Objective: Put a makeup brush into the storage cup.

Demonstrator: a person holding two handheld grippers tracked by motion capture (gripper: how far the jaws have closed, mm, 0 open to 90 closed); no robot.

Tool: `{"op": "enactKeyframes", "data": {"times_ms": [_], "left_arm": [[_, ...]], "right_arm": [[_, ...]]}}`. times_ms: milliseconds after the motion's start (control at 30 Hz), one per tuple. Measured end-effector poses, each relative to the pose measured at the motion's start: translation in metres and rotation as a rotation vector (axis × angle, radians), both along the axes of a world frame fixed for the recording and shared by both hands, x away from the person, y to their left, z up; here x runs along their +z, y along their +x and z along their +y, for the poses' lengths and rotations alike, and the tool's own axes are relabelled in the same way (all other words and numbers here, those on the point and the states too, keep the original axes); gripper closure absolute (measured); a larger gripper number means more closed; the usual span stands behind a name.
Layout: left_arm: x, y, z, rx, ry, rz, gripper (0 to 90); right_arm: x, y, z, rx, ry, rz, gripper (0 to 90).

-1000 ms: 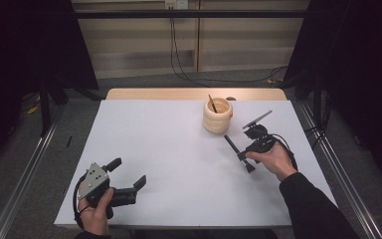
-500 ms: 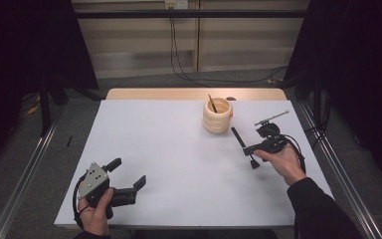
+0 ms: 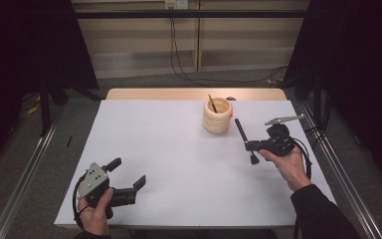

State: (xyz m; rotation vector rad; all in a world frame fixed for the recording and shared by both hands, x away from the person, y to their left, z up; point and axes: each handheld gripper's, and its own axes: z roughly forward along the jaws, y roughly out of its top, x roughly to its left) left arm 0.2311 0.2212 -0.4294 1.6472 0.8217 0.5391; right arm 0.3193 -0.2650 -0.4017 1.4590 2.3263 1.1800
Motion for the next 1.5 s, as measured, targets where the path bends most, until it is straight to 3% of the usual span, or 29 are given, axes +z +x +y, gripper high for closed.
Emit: {"op": "enactKeyframes", "data": {"times_ms": [233, 533, 667, 900, 1367, 1500], "left_arm": [[0.000, 0.000, 0.000, 0.002, 0.000, -0.001, 1.0], [0.000, 0.000, 0.000, 0.000, 0.002, -0.004, 1.1], [0.001, -0.001, 0.000, -0.006, -0.004, -0.016, 1.0], [0.002, -0.001, 0.001, 0.001, -0.009, -0.019, 0.9], [0.003, -0.003, 0.001, -0.008, -0.031, -0.025, 0.8], [0.003, -0.003, 0.000, -0.015, -0.035, -0.027, 0.9]], "right_arm": [[0.004, -0.007, -0.004, -0.018, 0.053, -0.108, 78.5], [0.009, -0.018, -0.016, -0.028, 0.156, -0.251, 78.5], [0.009, -0.020, -0.019, -0.029, 0.209, -0.270, 78.5], [0.015, -0.026, -0.025, -0.019, 0.282, -0.364, 78.5], [0.020, -0.035, -0.033, 0.015, 0.298, -0.425, 78.4], [0.021, -0.038, -0.031, 0.027, 0.295, -0.418, 78.4]]}}
